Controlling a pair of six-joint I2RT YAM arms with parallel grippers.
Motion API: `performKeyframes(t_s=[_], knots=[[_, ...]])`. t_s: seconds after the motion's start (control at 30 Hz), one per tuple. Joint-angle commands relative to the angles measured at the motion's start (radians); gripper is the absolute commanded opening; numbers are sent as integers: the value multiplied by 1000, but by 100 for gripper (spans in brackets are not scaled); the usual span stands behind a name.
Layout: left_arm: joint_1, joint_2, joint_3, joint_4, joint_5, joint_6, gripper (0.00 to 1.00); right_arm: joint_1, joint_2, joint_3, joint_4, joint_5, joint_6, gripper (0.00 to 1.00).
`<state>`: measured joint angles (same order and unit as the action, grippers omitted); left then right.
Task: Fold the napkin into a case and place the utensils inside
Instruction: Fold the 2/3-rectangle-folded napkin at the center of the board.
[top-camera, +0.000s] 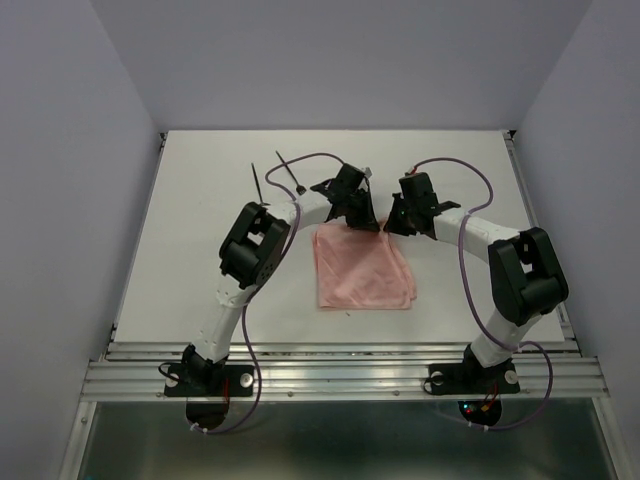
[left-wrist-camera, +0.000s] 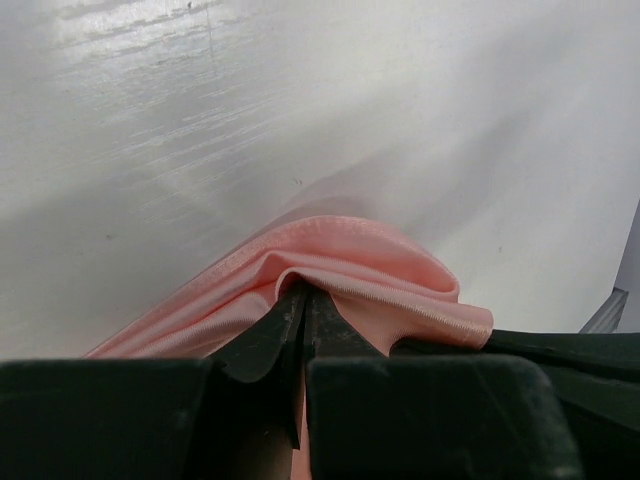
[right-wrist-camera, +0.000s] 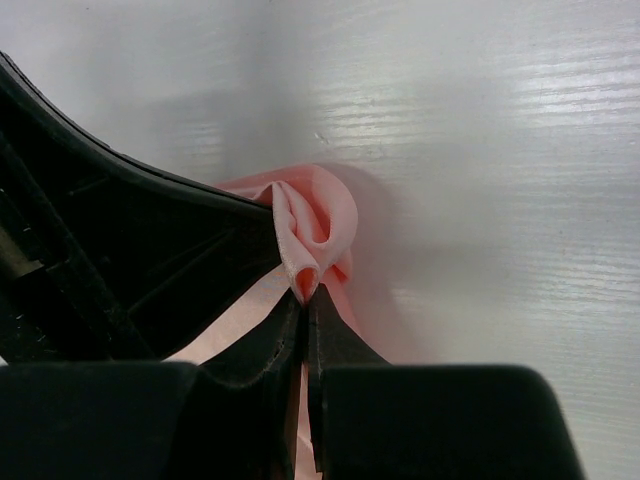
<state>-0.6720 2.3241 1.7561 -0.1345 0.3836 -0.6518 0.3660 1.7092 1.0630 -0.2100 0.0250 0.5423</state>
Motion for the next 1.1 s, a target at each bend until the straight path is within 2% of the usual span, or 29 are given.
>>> performKeyframes(t_s=[0.0,0.1,0.3,0.57,0.83,1.07], knots=[[12,-20,49,-5,-23,-5,11,-2,-36,-5,15,-17,-15,1],[22,-40,20,-25,-5,-3,11,-2,-36,-6,15,-17,-16,1],[43,-132,-92,35,-6,-13,11,-2,-31,-8,17,-16,-19,1],[48,-32,-46,30,6,-19,10,-2,-20,11,27,-86,-7,1],[46,-45,-86,52,5,-19,10,17,20,35,54,-132,36,1],[46,-42,-90,52,6,-19,10,57,89,80,57,-108,94,1]])
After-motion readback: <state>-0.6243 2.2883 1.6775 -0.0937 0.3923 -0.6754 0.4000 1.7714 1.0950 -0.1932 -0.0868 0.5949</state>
